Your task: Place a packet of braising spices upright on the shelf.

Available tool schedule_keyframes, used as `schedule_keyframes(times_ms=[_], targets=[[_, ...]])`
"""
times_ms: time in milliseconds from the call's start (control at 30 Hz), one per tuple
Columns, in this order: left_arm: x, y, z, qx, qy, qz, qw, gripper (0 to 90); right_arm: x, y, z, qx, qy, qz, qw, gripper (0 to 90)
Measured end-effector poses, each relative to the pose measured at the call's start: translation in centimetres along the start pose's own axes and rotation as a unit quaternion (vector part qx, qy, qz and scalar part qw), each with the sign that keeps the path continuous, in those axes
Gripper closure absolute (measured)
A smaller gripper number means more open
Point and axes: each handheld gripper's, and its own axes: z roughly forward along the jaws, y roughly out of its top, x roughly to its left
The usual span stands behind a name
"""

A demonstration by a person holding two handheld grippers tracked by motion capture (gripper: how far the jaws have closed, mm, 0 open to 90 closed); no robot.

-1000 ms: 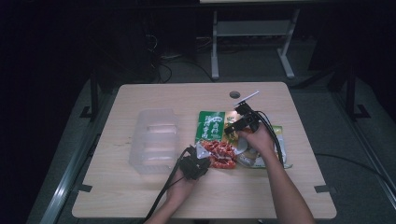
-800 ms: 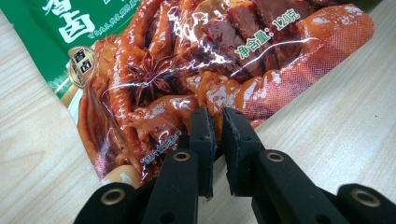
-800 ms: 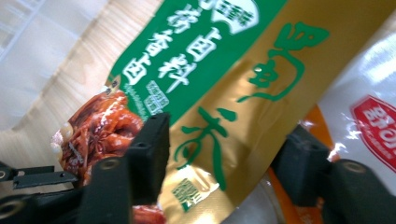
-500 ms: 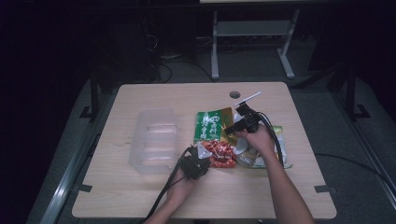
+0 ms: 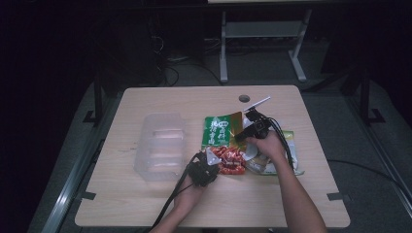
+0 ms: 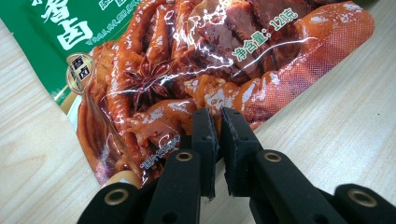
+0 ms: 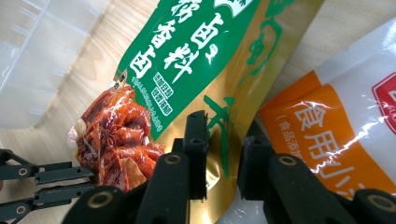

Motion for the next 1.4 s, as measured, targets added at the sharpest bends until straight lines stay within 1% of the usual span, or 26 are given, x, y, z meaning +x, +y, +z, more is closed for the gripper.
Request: schedule_keyframes(times_ms=[67,167,200,300,333,367,433,500,567,667,733,833,867,900,933,1000,1033,1067,1133,1167,1200,1233,1267,1333,1367,1400], targets=[[0.0,0.0,0.0,0.0,0.0,0.0,1.0,83.7,0.0,0.0,-0.1,0.001,-0.002,-0.002,1.0,85.1],[0.0,0.0,0.0,0.001,-0.001,-0.002,1.0,83.7,0.1,-0.1,-0.3,-0.004,0.002,-0.004,1.0,89.0],[0.0,0.0,-0.1,0.003,0.002,0.006,1.0,83.5,0.2,0.0,-0.5,-0.008,0.003,-0.005,0.9999,89.3],[0.2,0.1,-0.3,0.001,-0.005,-0.011,0.9999,77.9,0.6,-0.1,-1.3,-0.012,0.008,-0.019,0.9997,89.5],[0.2,0.1,-0.3,0.001,-0.005,-0.011,0.9999,77.0,0.7,-0.1,-1.5,-0.012,0.009,-0.022,0.9996,89.5],[0.4,0.1,-0.5,-0.001,-0.009,-0.02,0.9998,75.2,0.9,-0.2,-1.7,-0.017,0.01,-0.025,0.9995,89.5],[0.4,0.1,-0.5,-0.006,-0.012,-0.026,0.9996,73.9,1.0,-0.2,-2.0,-0.021,0.01,-0.03,0.9993,89.5],[0.5,0.1,-0.7,-0.009,-0.018,-0.035,0.9992,70.4,1.8,-0.4,-2.9,-0.037,0.009,-0.052,0.9979,89.6],[0.7,0.1,-0.9,-0.013,-0.024,-0.042,0.9988,69.2,1.9,-0.5,-3.1,-0.041,0.009,-0.057,0.9975,89.6],[0.9,0.2,-1.4,-0.028,-0.034,-0.057,0.9974,63.7,2.7,-0.9,-4.2,-0.056,0.011,-0.081,0.9951,89.6],[1.0,0.3,-1.8,-0.034,-0.043,-0.072,0.9958,58.7,3.0,-1.3,-4.8,-0.067,0.013,-0.101,0.9925,89.6],[1.3,0.6,-2.5,-0.045,-0.052,-0.079,0.9945,51.4,3.9,-2.1,-5.8,-0.08,0.009,-0.115,0.9901,89.7],[1.3,0.7,-2.7,-0.051,-0.055,-0.089,0.9932,49.0,4.3,-2.3,-6.1,-0.084,0.008,-0.122,0.9889,89.7],[1.4,0.9,-3.0,-0.057,-0.055,-0.09,0.9928,46.5,4.6,-2.6,-6.4,-0.092,0.003,-0.137,0.9864,89.7],[1.6,1.0,-3.3,-0.059,-0.054,-0.085,0.9932,42.6,5.2,-3.2,-7.1,-0.104,0.002,-0.152,0.983,89.8],[2.1,1.3,-3.8,-0.073,-0.06,-0.098,0.9907,40.2,5.5,-3.8,-7.5,-0.111,-0.001,-0.165,0.98,89.8],[2.4,1.4,-4.0,-0.079,-0.06,-0.098,0.9902,38.8,5.7,-4.1,-7.8,-0.115,-0.005,-0.171,0.9787,89.8],[2.6,1.6,-4.3,-0.083,-0.062,-0.106,0.989,38.8,5.7,-4.1,-7.8,-0.115,-0.005,-0.171,0.9787,89.8],[3.1,1.8,-4.7,-0.09,-0.059,-0.102,0.989,34.3,6.0,-4.7,-8.2,-0.121,-0.01,-0.187,0.9748,89.8],[3.3,1.9,-4.9,-0.096,-0.063,-0.108,0.9875,29.2,6.3,-5.4,-8.8,-0.135,-0.008,-0.206,0.9691,89.8],[3.4,2.1,-5.0,-0.096,-0.065,-0.11,0.9872,29.2,6.3,-5.4,-8.8,-0.135,-0.008,-0.206,0.9691,89.8],[3.5,2.2,-5.1,-0.1,-0.066,-0.111,0.9865,26.6,6.4,-5.8,-9.0,-0.141,-0.004,-0.216,0.9662,89.8],[3.7,2.2,-5.2,-0.101,-0.067,-0.108,0.9867,24.5,6.6,-6.2,-9.2,-0.147,0.001,-0.221,0.9641,89.8],[3.9,2.4,-5.1,-0.11,-0.075,-0.114,0.9844,22.1,6.9,-7.0,-9.6,-0.152,0.004,-0.235,0.96,89.8],[4.1,2.6,-5.0,-0.114,-0.086,-0.111,0.9836,22.0,7.1,-7.8,-9.9,-0.164,0.004,-0.253,0.9535,89.8],[4.1,2.6,-5.0,-0.114,-0.086,-0.111,0.9836,22.8,7.1,-7.8,-9.9,-0.164,0.004,-0.253,0.9535,89.8]])
